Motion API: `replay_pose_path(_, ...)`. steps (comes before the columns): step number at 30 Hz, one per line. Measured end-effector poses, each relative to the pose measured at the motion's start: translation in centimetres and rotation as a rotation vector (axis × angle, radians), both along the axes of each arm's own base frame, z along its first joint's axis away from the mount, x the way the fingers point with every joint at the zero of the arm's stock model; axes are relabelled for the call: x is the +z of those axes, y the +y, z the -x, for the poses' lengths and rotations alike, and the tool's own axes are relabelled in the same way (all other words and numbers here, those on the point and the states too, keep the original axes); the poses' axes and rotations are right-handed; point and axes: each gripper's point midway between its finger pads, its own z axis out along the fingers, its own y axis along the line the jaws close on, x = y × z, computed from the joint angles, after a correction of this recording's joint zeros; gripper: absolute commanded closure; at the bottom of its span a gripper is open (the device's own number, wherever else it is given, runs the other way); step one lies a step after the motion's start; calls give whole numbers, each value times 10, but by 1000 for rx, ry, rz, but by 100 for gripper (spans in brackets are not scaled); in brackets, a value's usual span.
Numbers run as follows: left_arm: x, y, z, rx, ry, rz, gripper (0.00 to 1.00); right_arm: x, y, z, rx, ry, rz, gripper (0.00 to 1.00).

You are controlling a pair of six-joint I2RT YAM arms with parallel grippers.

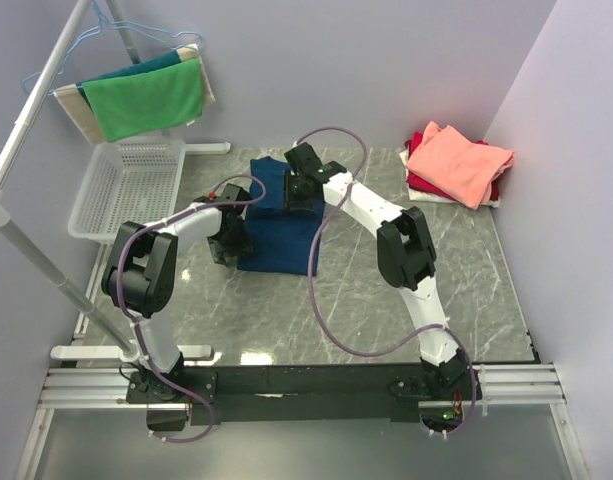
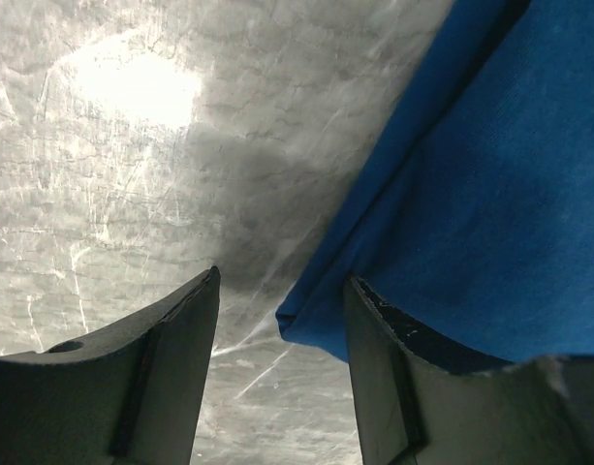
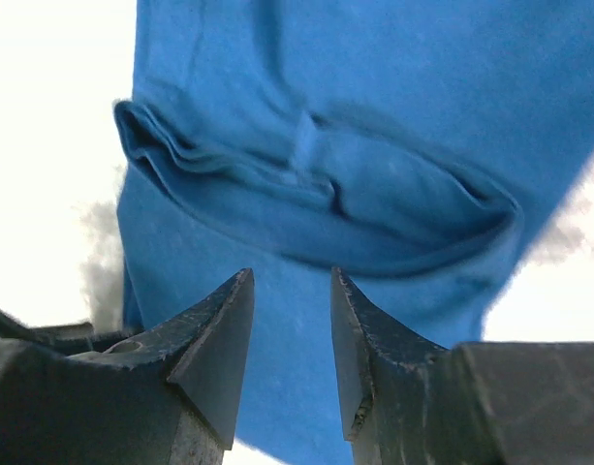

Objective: Fold and stack the t-shirts
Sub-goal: Fold the tshirt

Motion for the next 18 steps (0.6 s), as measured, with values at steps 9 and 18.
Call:
replay_pose_path(9,-1,3,3,22,-29,-7,41,-29,10,-11,10,38,6,56)
replay_pose_path(18,-2,11,17,33,-43,-16,42,-48,-10,-30,-37,58,18,56)
